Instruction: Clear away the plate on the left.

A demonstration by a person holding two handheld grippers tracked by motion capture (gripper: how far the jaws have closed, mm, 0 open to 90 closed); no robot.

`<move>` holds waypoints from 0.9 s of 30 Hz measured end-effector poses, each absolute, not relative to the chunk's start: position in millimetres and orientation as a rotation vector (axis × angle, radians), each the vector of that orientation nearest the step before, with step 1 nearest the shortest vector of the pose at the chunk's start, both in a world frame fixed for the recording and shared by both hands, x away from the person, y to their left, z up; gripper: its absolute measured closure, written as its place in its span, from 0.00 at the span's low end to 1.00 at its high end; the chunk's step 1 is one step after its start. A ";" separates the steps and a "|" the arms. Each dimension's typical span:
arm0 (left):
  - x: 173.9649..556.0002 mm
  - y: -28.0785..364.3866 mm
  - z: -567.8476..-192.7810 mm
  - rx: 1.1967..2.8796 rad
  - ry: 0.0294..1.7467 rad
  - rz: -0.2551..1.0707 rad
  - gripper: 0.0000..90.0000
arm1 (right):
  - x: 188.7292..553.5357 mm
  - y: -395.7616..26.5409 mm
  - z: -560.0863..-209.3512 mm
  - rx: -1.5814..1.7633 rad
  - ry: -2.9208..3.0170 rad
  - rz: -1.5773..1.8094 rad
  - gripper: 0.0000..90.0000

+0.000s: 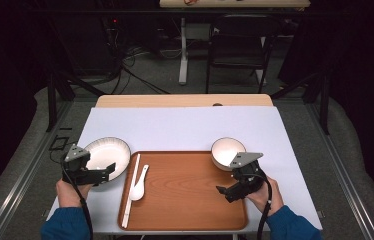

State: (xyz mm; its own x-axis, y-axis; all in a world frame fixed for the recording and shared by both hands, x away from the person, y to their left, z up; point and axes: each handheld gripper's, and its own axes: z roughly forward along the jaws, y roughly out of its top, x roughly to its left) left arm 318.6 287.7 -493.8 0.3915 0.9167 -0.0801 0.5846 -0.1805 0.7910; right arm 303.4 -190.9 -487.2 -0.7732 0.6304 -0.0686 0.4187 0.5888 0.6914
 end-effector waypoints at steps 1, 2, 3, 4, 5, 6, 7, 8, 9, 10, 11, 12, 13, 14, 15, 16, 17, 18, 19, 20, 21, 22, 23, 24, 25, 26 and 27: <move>318.5 290.2 -493.6 1.873 1.299 0.548 0.00 | 303.5 -191.2 -487.3 0.858 2.511 0.983 0.00; 318.6 293.4 -493.7 1.868 1.310 0.554 0.00 | 303.6 -191.5 -487.1 0.860 2.512 0.985 0.00; 318.9 295.9 -493.7 1.860 1.317 0.551 0.00 | 303.8 -191.5 -487.2 0.861 2.513 0.986 0.00; 319.2 297.4 -493.9 1.850 1.324 0.555 0.00 | 303.8 -190.9 -487.7 0.859 2.515 0.986 0.00; 319.9 299.8 -493.4 1.846 1.335 0.562 0.00 | 303.7 -190.3 -487.9 0.859 2.518 0.984 0.00; 321.1 302.1 -493.3 1.835 1.342 0.565 0.00 | 303.8 -189.6 -487.9 0.848 2.523 0.978 0.00; 322.2 304.2 -493.6 1.824 1.353 0.567 0.00 | 303.7 -188.4 -488.1 0.839 2.523 0.977 0.00; 323.9 307.0 -494.8 1.815 1.362 0.565 0.00 | 303.8 -187.5 -488.1 0.834 2.529 0.975 0.00; 325.4 309.1 -496.3 1.810 1.370 0.558 0.00 | 303.5 -186.7 -488.3 0.830 2.532 0.977 0.00; 326.2 310.6 -497.3 1.810 1.378 0.558 0.00 | 303.3 -186.6 -488.6 0.831 2.534 0.978 0.00; 327.3 312.2 -499.0 1.806 1.386 0.558 0.00 | 303.4 -186.6 -488.8 0.833 2.535 0.979 0.00; 328.3 313.8 -500.0 1.807 1.398 0.558 0.00 | 303.5 -186.9 -489.1 0.835 2.538 0.979 0.00; 329.3 315.5 -501.0 1.809 1.402 0.561 0.00 | 303.8 -187.2 -489.4 0.834 2.540 0.979 0.00; 330.0 317.0 -501.8 1.805 1.408 0.566 0.00 | 304.3 -187.3 -489.8 0.829 2.542 0.978 0.00; 330.7 318.6 -502.4 1.804 1.412 0.568 0.00 | 304.2 -187.0 -490.0 0.832 2.544 0.977 0.00; 331.3 320.0 -503.0 1.797 1.417 0.570 0.00 | 304.2 -186.6 -490.1 0.831 2.545 0.976 0.00; 331.9 321.6 -503.5 1.795 1.423 0.573 0.00 | 304.3 -186.3 -490.2 0.826 2.549 0.972 0.00; 333.1 323.4 -504.5 1.789 1.430 0.565 0.00 | 304.2 -185.9 -490.3 0.820 2.549 0.969 0.00; 333.8 324.6 -505.4 1.782 1.436 0.560 0.00 | 304.2 -185.6 -490.4 0.815 2.553 0.967 0.00; 335.0 326.5 -506.8 1.778 1.448 0.553 0.00 | 304.3 -185.5 -490.6 0.816 2.556 0.968 0.00; 335.7 328.2 -507.8 1.778 1.451 0.546 0.00 | 304.4 -185.4 -491.2 0.821 2.556 0.970 0.00; 335.9 329.1 -508.4 1.772 1.457 0.546 0.00 | 304.5 -185.5 -491.5 0.822 2.559 0.966 0.00; 336.2 330.6 -509.4 1.768 1.465 0.541 0.01 | 304.6 -185.7 -491.6 0.820 2.560 0.967 0.00; 336.4 331.6 -510.3 1.764 1.465 0.535 0.01 | 304.0 -185.6 -491.5 0.823 2.559 0.966 0.00; 336.1 332.1 -510.7 1.763 1.465 0.534 0.01 | 303.9 -185.5 -491.1 0.817 2.561 0.961 0.00; 335.9 332.2 -511.0 1.762 1.468 0.533 0.01 | 303.6 -185.2 -491.1 0.817 2.558 0.964 0.00; 336.0 332.4 -511.2 1.763 1.468 0.538 0.00 | 303.4 -185.0 -490.9 0.813 2.558 0.963 0.00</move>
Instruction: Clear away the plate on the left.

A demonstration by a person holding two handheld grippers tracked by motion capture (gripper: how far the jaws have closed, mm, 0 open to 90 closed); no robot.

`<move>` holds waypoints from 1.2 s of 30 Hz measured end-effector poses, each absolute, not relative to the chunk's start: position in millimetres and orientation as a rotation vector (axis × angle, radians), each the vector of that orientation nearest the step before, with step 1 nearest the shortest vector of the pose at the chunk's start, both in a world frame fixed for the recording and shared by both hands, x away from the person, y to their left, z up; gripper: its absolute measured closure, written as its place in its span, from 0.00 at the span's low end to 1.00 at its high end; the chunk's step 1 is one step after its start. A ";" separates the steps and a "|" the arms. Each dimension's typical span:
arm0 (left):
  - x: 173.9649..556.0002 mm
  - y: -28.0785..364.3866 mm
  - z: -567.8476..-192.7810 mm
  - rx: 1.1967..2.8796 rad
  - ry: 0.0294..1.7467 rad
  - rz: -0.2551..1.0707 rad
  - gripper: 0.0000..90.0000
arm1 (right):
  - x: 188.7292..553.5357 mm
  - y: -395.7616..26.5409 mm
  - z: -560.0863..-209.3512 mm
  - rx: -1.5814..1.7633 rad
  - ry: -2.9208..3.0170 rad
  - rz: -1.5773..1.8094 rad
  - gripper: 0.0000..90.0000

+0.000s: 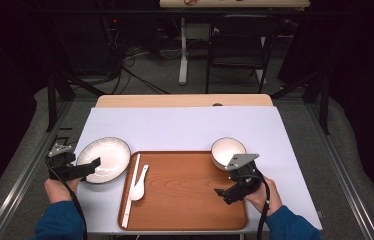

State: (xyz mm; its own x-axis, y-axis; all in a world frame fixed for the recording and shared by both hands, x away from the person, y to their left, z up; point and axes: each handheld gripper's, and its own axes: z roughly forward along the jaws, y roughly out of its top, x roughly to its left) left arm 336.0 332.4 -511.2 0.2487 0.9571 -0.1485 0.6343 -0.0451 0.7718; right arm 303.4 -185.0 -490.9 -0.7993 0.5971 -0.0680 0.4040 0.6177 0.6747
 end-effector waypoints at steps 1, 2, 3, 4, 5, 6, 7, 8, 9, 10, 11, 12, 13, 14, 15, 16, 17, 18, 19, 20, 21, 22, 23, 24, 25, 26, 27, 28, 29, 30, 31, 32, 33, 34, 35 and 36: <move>336.0 332.4 -511.3 1.758 1.466 0.546 0.00 | 303.3 -184.8 -490.7 0.809 2.561 0.959 0.00; 336.4 332.4 -511.4 1.755 1.468 0.552 0.00 | 303.2 -184.6 -490.6 0.807 2.562 0.958 0.00; 337.1 332.5 -512.2 1.748 1.469 0.558 0.00 | 303.3 -184.6 -490.8 0.808 2.563 0.963 0.00; 337.6 332.2 -512.9 1.744 1.473 0.557 0.00 | 303.6 -184.5 -491.1 0.807 2.565 0.960 0.00; 338.2 332.5 -513.8 1.745 1.472 0.554 0.00 | 304.0 -184.4 -491.4 0.804 2.565 0.960 0.00; 338.8 333.2 -514.9 1.743 1.477 0.551 0.00 | 304.1 -184.1 -491.6 0.807 2.565 0.959 0.00; 339.0 334.0 -515.7 1.736 1.478 0.545 0.00 | 303.8 -183.7 -491.6 0.803 2.571 0.956 0.00; 339.0 334.9 -516.0 1.731 1.483 0.548 0.00 | 303.3 -183.2 -491.6 0.802 2.569 0.954 0.00; 338.7 335.6 -515.9 1.729 1.488 0.557 0.00 | 303.0 -182.8 -491.5 0.799 2.570 0.954 0.00; 338.5 336.9 -516.0 1.726 1.490 0.560 0.00 | 302.8 -182.6 -491.3 0.799 2.571 0.954 0.00; 337.9 338.3 -516.1 1.721 1.494 0.562 0.00 | 302.6 -182.4 -491.3 0.800 2.572 0.953 0.00; 337.6 339.6 -516.5 1.716 1.498 0.567 0.00 | 302.8 -182.5 -491.4 0.800 2.573 0.953 0.00; 337.5 341.0 -516.9 1.714 1.508 0.567 0.00 | 303.2 -182.7 -491.7 0.799 2.574 0.954 0.00; 337.3 343.1 -518.0 1.708 1.513 0.559 0.00 | 303.2 -182.9 -492.0 0.803 2.575 0.952 0.00; 337.5 344.5 -518.9 1.705 1.517 0.558 0.01 | 303.3 -183.0 -492.2 0.803 2.577 0.951 0.00; 337.6 346.3 -520.3 1.693 1.529 0.556 0.01 | 303.4 -183.0 -492.3 0.807 2.577 0.953 0.00; 338.0 348.1 -521.9 1.683 1.537 0.549 0.01 | 303.6 -182.9 -492.4 0.806 2.578 0.952 0.00; 338.3 350.5 -523.5 1.680 1.544 0.534 0.02 | 303.5 -182.7 -492.5 0.802 2.579 0.950 0.00; 338.7 352.3 -525.6 1.667 1.551 0.520 0.02 | 303.2 -182.3 -492.6 0.802 2.581 0.951 0.00; 338.7 354.5 -527.2 1.663 1.556 0.500 0.02 | 303.1 -181.8 -492.7 0.797 2.582 0.952 0.00; 339.1 355.6 -528.7 1.652 1.559 0.497 0.03 | 302.5 -181.4 -492.5 0.797 2.585 0.949 0.00; 339.2 356.5 -529.6 1.642 1.567 0.495 0.04 | 302.5 -181.4 -492.3 0.792 2.586 0.950 0.00; 339.7 357.0 -530.5 1.635 1.570 0.491 0.05 | 302.3 -181.3 -492.1 0.793 2.586 0.951 0.00; 340.1 357.5 -530.9 1.639 1.572 0.488 0.06 | 302.5 -181.4 -492.2 0.790 2.587 0.954 0.00; 340.6 357.5 -532.1 1.628 1.574 0.490 0.06 | 302.6 -181.2 -492.2 0.792 2.588 0.953 0.00; 340.9 358.0 -533.0 1.624 1.576 0.488 0.07 | 302.9 -181.0 -492.4 0.791 2.588 0.952 0.00; 341.0 358.6 -534.0 1.615 1.579 0.489 0.07 | 303.0 -180.8 -492.5 0.794 2.589 0.950 0.00; 340.9 359.1 -535.0 1.597 1.590 0.486 0.07 | 303.2 -180.4 -492.8 0.789 2.586 0.941 0.00; 340.9 359.6 -536.0 1.587 1.595 0.487 0.08 | 303.1 -180.3 -492.8 0.793 2.583 0.933 0.00; 341.0 359.9 -537.1 1.583 1.602 0.488 0.08 | 303.2 -180.3 -492.8 0.794 2.585 0.937 0.00; 341.3 360.5 -538.6 1.570 1.606 0.483 0.09 | 303.2 -180.1 -492.9 0.795 2.586 0.939 0.00; 341.5 361.1 -539.8 1.557 1.614 0.483 0.09 | 303.4 -179.9 -493.0 0.790 2.587 0.939 0.00; 341.9 362.0 -541.0 1.553 1.617 0.477 0.10 | 303.3 -179.7 -493.1 0.790 2.589 0.942 0.00; 341.9 362.9 -542.4 1.536 1.628 0.475 0.11 | 303.1 -179.4 -493.1 0.791 2.591 0.940 0.00; 342.1 363.5 -543.5 1.526 1.631 0.470 0.13 | 303.0 -179.2 -493.2 0.788 2.593 0.938 0.00; 342.5 363.8 -544.8 1.517 1.637 0.460 0.13 | 302.9 -179.2 -493.2 0.788 2.593 0.938 0.00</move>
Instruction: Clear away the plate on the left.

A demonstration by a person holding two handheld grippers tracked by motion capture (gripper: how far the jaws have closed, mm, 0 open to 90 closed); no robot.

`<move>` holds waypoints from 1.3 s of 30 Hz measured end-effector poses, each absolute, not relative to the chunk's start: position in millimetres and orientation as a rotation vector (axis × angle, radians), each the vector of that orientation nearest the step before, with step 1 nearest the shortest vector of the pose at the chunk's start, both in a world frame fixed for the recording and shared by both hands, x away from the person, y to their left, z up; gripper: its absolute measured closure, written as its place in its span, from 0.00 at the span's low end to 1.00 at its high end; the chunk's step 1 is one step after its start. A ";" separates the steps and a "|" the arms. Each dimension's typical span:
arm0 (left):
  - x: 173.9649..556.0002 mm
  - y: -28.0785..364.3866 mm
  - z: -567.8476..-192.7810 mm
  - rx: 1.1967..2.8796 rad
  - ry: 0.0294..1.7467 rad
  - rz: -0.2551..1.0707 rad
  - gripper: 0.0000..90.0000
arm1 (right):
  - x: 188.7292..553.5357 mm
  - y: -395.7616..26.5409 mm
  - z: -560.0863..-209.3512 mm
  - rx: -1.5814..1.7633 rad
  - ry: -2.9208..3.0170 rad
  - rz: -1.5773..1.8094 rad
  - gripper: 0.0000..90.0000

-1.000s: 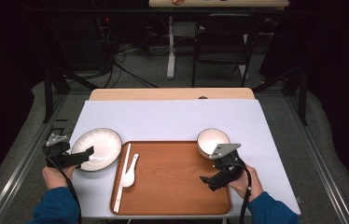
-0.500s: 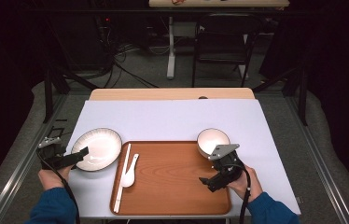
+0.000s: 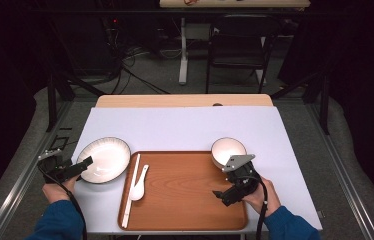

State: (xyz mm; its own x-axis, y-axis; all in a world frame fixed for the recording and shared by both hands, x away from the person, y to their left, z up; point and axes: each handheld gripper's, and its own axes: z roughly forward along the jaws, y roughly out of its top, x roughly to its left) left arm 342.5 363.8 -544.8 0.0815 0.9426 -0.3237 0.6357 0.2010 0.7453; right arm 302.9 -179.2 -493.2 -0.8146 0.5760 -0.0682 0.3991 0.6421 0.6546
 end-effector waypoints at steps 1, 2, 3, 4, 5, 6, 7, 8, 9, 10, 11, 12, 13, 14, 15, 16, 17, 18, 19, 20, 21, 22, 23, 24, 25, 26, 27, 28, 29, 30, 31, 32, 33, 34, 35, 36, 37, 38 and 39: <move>342.8 363.8 -545.6 1.513 1.650 0.460 0.14 | 302.6 -179.1 -493.1 0.788 2.593 0.935 0.00; 343.3 363.7 -547.1 1.499 1.652 0.458 0.16 | 302.5 -179.0 -493.2 0.785 2.592 0.934 0.00; 343.6 364.0 -548.2 1.491 1.657 0.450 0.17 | 302.3 -178.9 -493.2 0.787 2.593 0.933 0.00; 343.7 364.1 -549.2 1.478 1.665 0.444 0.18 | 302.4 -178.7 -493.2 0.787 2.592 0.930 0.00; 343.6 364.7 -550.7 1.459 1.672 0.439 0.19 | 302.7 -178.4 -493.4 0.790 2.592 0.922 0.00; 342.6 365.6 -552.0 1.439 1.680 0.427 0.22 | 303.1 -178.2 -493.8 0.793 2.592 0.919 0.00; 341.3 366.6 -552.9 1.427 1.697 0.431 0.24 | 303.2 -178.1 -494.1 0.801 2.594 0.918 0.00; 339.6 368.3 -553.2 1.413 1.709 0.426 0.26 | 303.5 -178.0 -494.4 0.797 2.596 0.916 0.00; 338.8 369.4 -554.7 1.381 1.714 0.419 0.28 | 303.5 -177.8 -494.5 0.798 2.597 0.914 0.00; 338.3 370.9 -555.7 1.375 1.723 0.413 0.30 | 303.5 -177.7 -494.4 0.793 2.597 0.915 0.00; 338.1 372.0 -557.2 1.364 1.731 0.407 0.32 | 303.3 -177.5 -494.2 0.793 2.597 0.916 0.00; 337.3 372.4 -558.4 1.342 1.742 0.399 0.35 | 303.1 -177.3 -494.1 0.794 2.596 0.915 0.00; 336.9 372.9 -559.4 1.333 1.748 0.382 0.37 | 303.1 -176.9 -494.1 0.793 2.598 0.914 0.00; 335.5 373.2 -560.2 1.320 1.760 0.382 0.39 | 303.2 -176.5 -494.3 0.794 2.601 0.908 0.00; 333.8 373.9 -560.8 1.307 1.761 0.386 0.44 | 303.1 -176.1 -494.4 0.800 2.599 0.900 0.00; 333.3 374.4 -560.8 1.299 1.766 0.377 0.47 | 303.3 -175.9 -494.3 0.797 2.599 0.901 0.00; 333.0 374.4 -561.5 1.287 1.774 0.380 0.49 | 303.3 -175.7 -494.2 0.796 2.599 0.903 0.00; 332.9 374.5 -562.4 1.285 1.776 0.378 0.51 | 303.7 -175.6 -494.2 0.789 2.598 0.904 0.00; 333.0 374.7 -563.5 1.278 1.777 0.362 0.53 | 303.8 -175.2 -494.3 0.791 2.599 0.904 0.00; 333.3 373.8 -564.8 1.271 1.781 0.359 0.55 | 303.8 -175.0 -494.4 0.786 2.604 0.902 0.00; 334.0 372.9 -566.2 1.270 1.783 0.344 0.57 | 303.9 -174.8 -494.6 0.782 2.604 0.900 0.00; 334.1 371.9 -567.8 1.258 1.791 0.329 0.59 | 303.9 -174.5 -494.5 0.783 2.607 0.899 0.00; 334.1 371.1 -569.0 1.253 1.804 0.315 0.61 | 303.8 -174.5 -494.2 0.782 2.607 0.900 0.00; 334.5 370.5 -570.4 1.246 1.814 0.300 0.64 | 303.3 -174.4 -493.8 0.787 2.607 0.903 0.00; 334.1 370.0 -571.1 1.233 1.816 0.299 0.67 | 303.5 -174.4 -493.4 0.787 2.606 0.907 0.00; 334.1 370.1 -571.8 1.228 1.816 0.292 0.69 | 303.6 -174.2 -493.2 0.783 2.607 0.908 0.00; 334.1 370.2 -572.3 1.221 1.818 0.286 0.71 | 303.6 -173.9 -493.4 0.781 2.606 0.907 0.00; 334.0 370.2 -572.8 1.212 1.818 0.280 0.73 | 303.6 -173.6 -493.6 0.783 2.609 0.906 0.00; 334.0 370.4 -573.4 1.206 1.818 0.269 0.75 | 303.4 -173.4 -493.8 0.786 2.608 0.902 0.00; 333.4 370.8 -573.9 1.195 1.819 0.263 0.75 | 303.3 -173.2 -493.9 0.790 2.605 0.890 0.00; 332.5 370.6 -574.6 1.178 1.821 0.268 0.76 | 303.7 -173.4 -494.0 0.789 2.602 0.884 0.00; 332.0 370.4 -575.6 1.167 1.824 0.259 0.77 | 303.7 -173.7 -494.0 0.795 2.600 0.883 0.00; 331.6 370.6 -576.2 1.152 1.829 0.256 0.78 | 303.8 -173.9 -493.8 0.793 2.598 0.883 0.00; 331.2 371.4 -576.9 1.147 1.832 0.251 0.80 | 303.6 -173.9 -493.5 0.792 2.597 0.882 0.00; 331.1 371.7 -577.6 1.136 1.834 0.249 0.82 | 302.9 -173.7 -493.3 0.803 2.595 0.882 0.00; 330.8 372.1 -578.4 1.126 1.834 0.241 0.83 | 303.2 -173.7 -493.4 0.797 2.596 0.882 0.00; 330.8 371.7 -578.4 1.118 1.838 0.238 0.83 | 303.2 -173.2 -493.6 0.797 2.596 0.881 0.00; 330.9 371.6 -578.2 1.116 1.843 0.235 0.83 | 303.4 -173.0 -493.8 0.793 2.597 0.880 0.00; 330.4 371.4 -578.6 1.107 1.849 0.239 0.85 | 303.4 -172.7 -493.8 0.795 2.596 0.878 0.00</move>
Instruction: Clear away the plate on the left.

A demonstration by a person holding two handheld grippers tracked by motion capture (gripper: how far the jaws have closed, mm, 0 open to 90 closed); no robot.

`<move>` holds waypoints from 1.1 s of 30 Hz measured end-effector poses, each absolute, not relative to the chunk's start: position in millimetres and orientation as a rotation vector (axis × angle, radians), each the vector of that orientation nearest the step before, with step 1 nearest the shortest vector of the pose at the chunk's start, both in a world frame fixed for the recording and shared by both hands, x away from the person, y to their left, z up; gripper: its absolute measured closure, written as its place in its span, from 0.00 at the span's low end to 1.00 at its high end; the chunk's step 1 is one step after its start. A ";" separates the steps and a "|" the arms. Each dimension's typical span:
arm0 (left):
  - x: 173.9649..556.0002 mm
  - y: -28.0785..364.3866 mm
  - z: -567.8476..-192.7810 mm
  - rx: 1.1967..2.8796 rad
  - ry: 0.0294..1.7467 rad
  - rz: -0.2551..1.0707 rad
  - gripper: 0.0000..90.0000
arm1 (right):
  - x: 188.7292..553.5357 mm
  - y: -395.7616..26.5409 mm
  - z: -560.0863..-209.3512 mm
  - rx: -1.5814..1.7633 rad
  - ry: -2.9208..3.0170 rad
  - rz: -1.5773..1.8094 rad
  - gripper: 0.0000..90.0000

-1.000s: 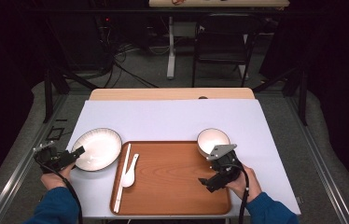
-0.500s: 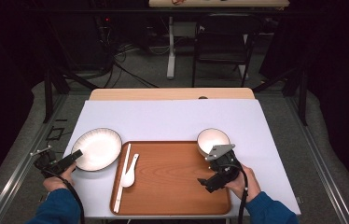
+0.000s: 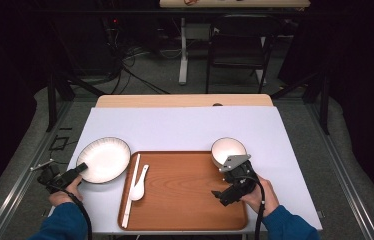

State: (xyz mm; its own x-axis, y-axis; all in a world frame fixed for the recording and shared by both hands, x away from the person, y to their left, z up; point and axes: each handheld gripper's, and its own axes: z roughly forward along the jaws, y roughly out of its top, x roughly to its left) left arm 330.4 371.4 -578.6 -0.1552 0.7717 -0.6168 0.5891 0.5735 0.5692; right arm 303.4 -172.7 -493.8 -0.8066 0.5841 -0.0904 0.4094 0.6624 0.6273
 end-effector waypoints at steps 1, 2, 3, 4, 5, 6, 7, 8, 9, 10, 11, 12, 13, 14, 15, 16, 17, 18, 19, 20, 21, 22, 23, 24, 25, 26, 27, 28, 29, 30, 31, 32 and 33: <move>330.4 371.4 -578.5 1.108 1.850 0.239 0.87 | 303.7 -172.3 -493.9 0.792 2.596 0.879 0.00; 330.4 371.4 -578.3 1.108 1.850 0.241 0.87 | 303.6 -172.2 -493.8 0.792 2.595 0.879 0.00; 330.3 371.4 -578.4 1.105 1.850 0.241 0.87 | 303.5 -172.0 -493.7 0.791 2.595 0.877 0.00; 329.9 372.2 -578.8 1.097 1.849 0.233 0.88 | 303.4 -171.9 -493.6 0.790 2.596 0.877 0.00; 330.0 373.4 -579.0 1.089 1.848 0.222 0.89 | 303.1 -171.7 -493.5 0.794 2.595 0.878 0.00; 330.1 373.5 -578.3 1.097 1.850 0.223 0.89 | 303.1 -171.8 -493.5 0.795 2.595 0.877 0.01; 330.5 373.1 -577.6 1.097 1.851 0.227 0.89 | 303.6 -172.1 -493.5 0.789 2.596 0.876 0.01; 330.9 373.3 -577.0 1.093 1.854 0.223 0.89 | 303.9 -172.3 -493.7 0.791 2.595 0.878 0.01; 330.7 373.5 -576.3 1.091 1.849 0.227 0.90 | 304.1 -172.5 -493.9 0.792 2.595 0.877 0.01; 330.7 373.8 -574.5 1.091 1.843 0.233 0.90 | 304.2 -172.7 -493.9 0.793 2.595 0.876 0.01; 330.5 375.0 -571.7 1.090 1.832 0.240 0.91 | 304.4 -173.1 -493.8 0.789 2.595 0.876 0.01; 330.5 375.3 -569.1 1.090 1.823 0.251 0.92 | 303.8 -173.2 -493.3 0.798 2.591 0.876 0.01; 330.5 375.5 -566.9 1.092 1.818 0.264 0.92 | 303.9 -173.3 -493.1 0.798 2.586 0.880 0.01; 330.1 376.4 -563.9 1.094 1.807 0.280 0.93 | 303.9 -173.5 -492.8 0.798 2.587 0.879 0.01; 330.3 376.4 -562.1 1.099 1.800 0.296 0.93 | 304.0 -173.6 -492.8 0.798 2.584 0.881 0.01; 330.3 376.5 -559.3 1.120 1.792 0.313 0.93 | 304.1 -173.6 -492.8 0.798 2.584 0.882 0.01; 330.5 376.0 -556.1 1.132 1.782 0.328 0.93 | 304.0 -173.6 -492.7 0.800 2.585 0.879 0.01; 330.8 375.9 -553.4 1.145 1.772 0.346 0.93 | 303.9 -173.5 -492.7 0.801 2.583 0.882 0.01; 330.7 376.3 -551.4 1.157 1.763 0.355 0.93 | 303.7 -173.4 -492.7 0.802 2.583 0.883 0.01; 331.0 375.8 -547.4 1.181 1.753 0.377 0.93 | 303.6 -173.5 -492.5 0.801 2.583 0.883 0.01; 331.2 375.3 -545.2 1.192 1.746 0.389 0.93 | 303.4 -173.4 -492.3 0.801 2.580 0.883 0.01; 331.1 375.4 -542.7 1.199 1.735 0.399 0.93 | 303.4 -173.6 -492.1 0.801 2.580 0.884 0.01; 331.2 375.5 -540.5 1.211 1.731 0.406 0.93 | 303.7 -173.7 -492.1 0.801 2.580 0.884 0.01; 331.4 375.0 -538.8 1.217 1.727 0.417 0.93 | 303.8 -173.8 -492.1 0.800 2.579 0.884 0.01; 331.4 375.1 -537.3 1.219 1.721 0.419 0.93 | 303.9 -173.9 -492.2 0.801 2.579 0.884 0.01; 331.9 374.7 -534.8 1.234 1.716 0.429 0.93 | 303.9 -173.9 -492.2 0.802 2.579 0.885 0.01; 331.8 374.2 -532.6 1.242 1.707 0.434 0.92 | 303.9 -174.0 -492.1 0.802 2.577 0.884 0.01; 331.9 373.8 -531.1 1.245 1.698 0.439 0.92 | 303.9 -174.0 -492.1 0.801 2.577 0.885 0.01; 332.0 373.2 -528.6 1.260 1.690 0.447 0.92 | 303.8 -174.0 -492.1 0.803 2.576 0.883 0.01; 332.0 372.0 -526.6 1.261 1.680 0.456 0.92 | 303.7 -174.1 -492.1 0.801 2.577 0.883 0.01; 332.0 371.2 -524.1 1.276 1.674 0.459 0.91 | 303.8 -174.3 -492.1 0.800 2.578 0.884 0.01; 332.2 369.3 -521.8 1.292 1.661 0.479 0.91 | 303.5 -174.3 -492.1 0.808 2.577 0.884 0.01; 332.1 367.8 -519.4 1.299 1.649 0.485 0.91 | 303.8 -174.5 -492.2 0.805 2.576 0.885 0.01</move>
